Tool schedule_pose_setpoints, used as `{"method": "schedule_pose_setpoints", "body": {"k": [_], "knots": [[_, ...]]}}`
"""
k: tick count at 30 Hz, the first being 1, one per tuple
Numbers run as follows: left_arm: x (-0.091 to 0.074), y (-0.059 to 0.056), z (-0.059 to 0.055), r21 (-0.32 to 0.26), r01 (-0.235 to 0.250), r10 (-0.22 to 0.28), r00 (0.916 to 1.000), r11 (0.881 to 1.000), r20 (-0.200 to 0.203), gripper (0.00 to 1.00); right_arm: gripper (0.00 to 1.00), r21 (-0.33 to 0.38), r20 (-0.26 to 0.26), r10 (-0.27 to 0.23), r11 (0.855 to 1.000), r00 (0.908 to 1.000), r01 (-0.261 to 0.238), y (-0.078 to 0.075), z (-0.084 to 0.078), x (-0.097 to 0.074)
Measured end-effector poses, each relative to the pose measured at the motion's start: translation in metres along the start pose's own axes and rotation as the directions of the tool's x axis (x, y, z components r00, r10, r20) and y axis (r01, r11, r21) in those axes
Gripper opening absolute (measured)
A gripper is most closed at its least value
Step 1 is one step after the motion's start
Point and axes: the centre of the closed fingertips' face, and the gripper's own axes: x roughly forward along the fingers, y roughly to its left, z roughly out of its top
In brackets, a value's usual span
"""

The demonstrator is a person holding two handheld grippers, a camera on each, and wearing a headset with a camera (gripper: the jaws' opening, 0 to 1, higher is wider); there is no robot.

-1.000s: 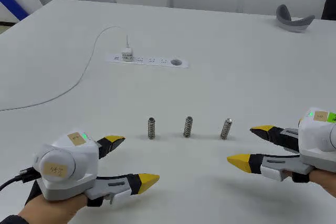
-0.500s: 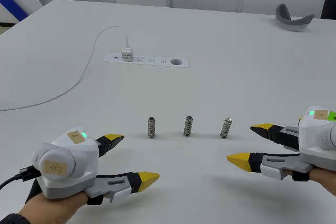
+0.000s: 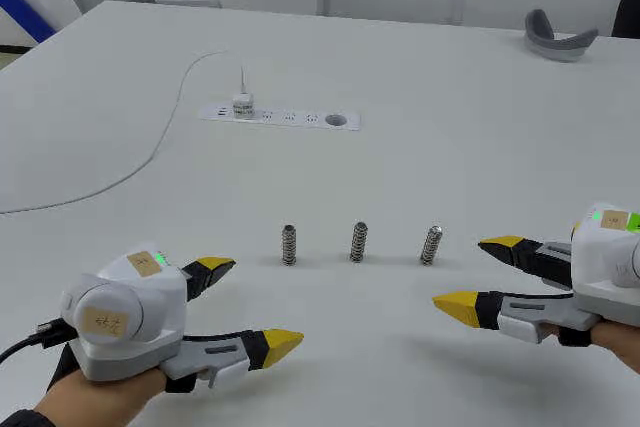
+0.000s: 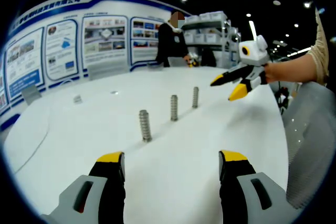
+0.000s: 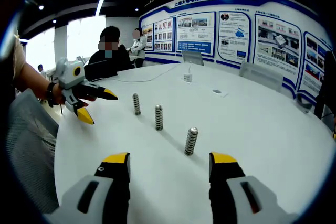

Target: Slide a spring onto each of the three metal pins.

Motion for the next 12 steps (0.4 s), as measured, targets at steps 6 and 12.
{"method": "schedule_pose_setpoints", "body": {"k": [6, 12], "knots": [[0.0007, -0.0004, -0.0002, 0.000, 0.001, -0.001, 1.0000, 1.000, -0.001, 0.74, 0.62, 0.004, 0.002, -0.003, 1.000, 1.0000, 0.003, -0.0014, -0.0001, -0.0009], [0.0004, -0.0018, 0.0003, -0.001, 0.002, -0.002, 1.0000, 1.000, -0.001, 0.74, 0.62, 0.005, -0.001, 0.001, 1.000, 1.0000, -0.001, -0.0003, -0.0010, -0.0002]]}}
